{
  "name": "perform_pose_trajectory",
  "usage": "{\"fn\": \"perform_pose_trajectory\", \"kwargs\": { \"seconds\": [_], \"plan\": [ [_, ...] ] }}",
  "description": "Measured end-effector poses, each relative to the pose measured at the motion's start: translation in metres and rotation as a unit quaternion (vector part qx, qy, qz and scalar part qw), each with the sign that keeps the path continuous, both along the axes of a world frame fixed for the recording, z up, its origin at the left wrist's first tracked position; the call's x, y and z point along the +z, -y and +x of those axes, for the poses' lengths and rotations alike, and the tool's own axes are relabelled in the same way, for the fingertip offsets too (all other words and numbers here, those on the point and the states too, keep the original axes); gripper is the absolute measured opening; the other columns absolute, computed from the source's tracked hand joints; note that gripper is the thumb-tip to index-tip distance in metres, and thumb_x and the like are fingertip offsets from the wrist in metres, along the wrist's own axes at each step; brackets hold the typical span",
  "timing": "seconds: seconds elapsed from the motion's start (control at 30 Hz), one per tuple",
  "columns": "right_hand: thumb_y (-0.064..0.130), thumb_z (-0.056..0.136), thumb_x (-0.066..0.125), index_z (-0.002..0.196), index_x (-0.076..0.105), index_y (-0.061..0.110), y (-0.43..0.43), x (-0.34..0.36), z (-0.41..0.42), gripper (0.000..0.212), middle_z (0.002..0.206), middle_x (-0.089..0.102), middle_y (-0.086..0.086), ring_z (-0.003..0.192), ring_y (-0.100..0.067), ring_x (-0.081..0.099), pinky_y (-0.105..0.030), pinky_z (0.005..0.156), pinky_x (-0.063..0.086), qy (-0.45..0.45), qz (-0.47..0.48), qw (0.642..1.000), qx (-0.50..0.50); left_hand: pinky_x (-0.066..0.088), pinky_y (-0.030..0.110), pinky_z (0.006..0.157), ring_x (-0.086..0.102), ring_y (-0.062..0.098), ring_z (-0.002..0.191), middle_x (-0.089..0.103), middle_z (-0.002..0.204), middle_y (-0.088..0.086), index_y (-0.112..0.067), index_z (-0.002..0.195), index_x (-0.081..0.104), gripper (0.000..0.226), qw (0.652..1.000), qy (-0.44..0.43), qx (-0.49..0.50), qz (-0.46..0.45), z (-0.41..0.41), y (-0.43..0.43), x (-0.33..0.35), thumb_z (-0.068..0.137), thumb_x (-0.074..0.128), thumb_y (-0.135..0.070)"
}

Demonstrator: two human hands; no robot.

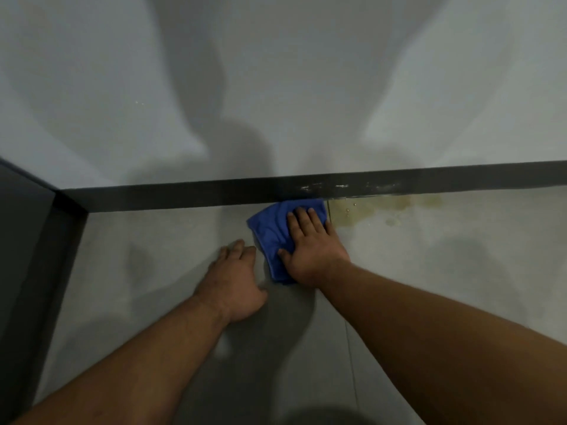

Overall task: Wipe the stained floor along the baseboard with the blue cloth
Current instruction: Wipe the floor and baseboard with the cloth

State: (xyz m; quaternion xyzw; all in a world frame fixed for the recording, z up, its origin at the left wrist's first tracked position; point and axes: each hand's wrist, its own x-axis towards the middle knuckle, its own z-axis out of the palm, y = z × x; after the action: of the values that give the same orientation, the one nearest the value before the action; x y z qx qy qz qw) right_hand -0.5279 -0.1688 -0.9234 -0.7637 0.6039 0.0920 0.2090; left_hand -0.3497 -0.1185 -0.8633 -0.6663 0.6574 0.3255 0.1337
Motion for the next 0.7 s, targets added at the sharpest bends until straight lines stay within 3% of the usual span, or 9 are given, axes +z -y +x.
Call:
{"fn": "perform_pose_trajectory", "kwargs": {
  "seconds": [0.07,0.17,0.37,0.47,0.53,0.63,0.7],
  "plan": [
    [0.057,0.100,0.032,0.162,0.002,0.021,-0.005,0.017,-0.017,0.078,0.171,-0.003,-0.001,0.156,-0.022,-0.002,-0.047,0.124,0.002,0.046,0.027,0.999,0.011,0.017,0.039,0.125,0.010,0.027,0.154,0.010,0.168,0.008,-0.022,0.159,0.018,0.094,1.000,-0.020,-0.013,-0.018,-0.010,-0.008,0.015,0.082,0.068,-0.041],
    [0.046,0.101,0.042,0.161,0.019,0.019,-0.016,0.045,-0.063,0.070,0.169,0.016,-0.001,0.155,-0.020,0.014,-0.045,0.124,0.013,0.108,-0.010,0.993,-0.042,0.022,0.040,0.123,0.021,0.027,0.150,0.023,0.165,0.007,-0.021,0.155,0.029,0.084,0.997,-0.057,-0.032,-0.047,-0.033,-0.015,0.033,0.083,0.067,-0.037],
    [0.046,0.098,0.050,0.155,0.035,0.020,-0.039,0.039,-0.141,0.065,0.162,0.035,-0.001,0.148,-0.021,0.033,-0.041,0.120,0.031,0.040,-0.080,0.984,-0.153,0.036,0.040,0.115,0.039,0.025,0.139,0.043,0.151,0.006,-0.014,0.146,0.044,0.063,0.984,-0.107,-0.023,-0.141,-0.084,0.016,0.022,0.089,0.063,-0.031],
    [0.057,0.093,0.050,0.157,0.027,0.018,-0.033,0.024,-0.165,0.078,0.166,0.027,-0.007,0.151,-0.028,0.026,-0.048,0.121,0.030,0.007,-0.088,0.977,-0.193,0.041,0.040,0.110,0.037,0.025,0.135,0.043,0.145,0.004,-0.015,0.144,0.044,0.061,0.977,-0.064,-0.025,-0.201,-0.096,0.026,0.000,0.089,0.061,-0.037],
    [0.075,0.083,0.046,0.159,0.014,0.019,-0.035,0.019,-0.180,0.100,0.169,0.014,-0.007,0.154,-0.031,0.016,-0.056,0.121,0.025,-0.035,-0.073,0.964,-0.254,0.043,0.041,0.109,0.033,0.027,0.136,0.039,0.147,0.007,-0.015,0.145,0.040,0.066,0.974,-0.024,-0.031,-0.225,-0.099,0.026,-0.012,0.089,0.060,-0.044],
    [0.106,0.052,0.036,0.158,-0.011,0.028,-0.045,0.013,-0.196,0.140,0.170,-0.012,-0.002,0.156,-0.033,-0.003,-0.069,0.115,0.016,-0.064,0.028,0.940,-0.333,0.038,0.045,0.113,0.030,0.033,0.138,0.032,0.151,0.014,-0.011,0.149,0.032,0.080,0.977,0.017,0.010,-0.214,-0.099,0.032,-0.023,0.088,0.056,-0.058],
    [0.112,0.032,0.036,0.155,-0.024,0.031,-0.053,0.008,-0.198,0.159,0.166,-0.026,0.000,0.154,-0.033,-0.016,-0.074,0.113,0.010,-0.040,0.100,0.934,-0.341,0.033,0.046,0.115,0.031,0.035,0.137,0.032,0.151,0.019,-0.005,0.150,0.028,0.091,0.980,0.052,0.030,-0.188,-0.103,0.040,-0.030,0.087,0.050,-0.068]
  ]
}}
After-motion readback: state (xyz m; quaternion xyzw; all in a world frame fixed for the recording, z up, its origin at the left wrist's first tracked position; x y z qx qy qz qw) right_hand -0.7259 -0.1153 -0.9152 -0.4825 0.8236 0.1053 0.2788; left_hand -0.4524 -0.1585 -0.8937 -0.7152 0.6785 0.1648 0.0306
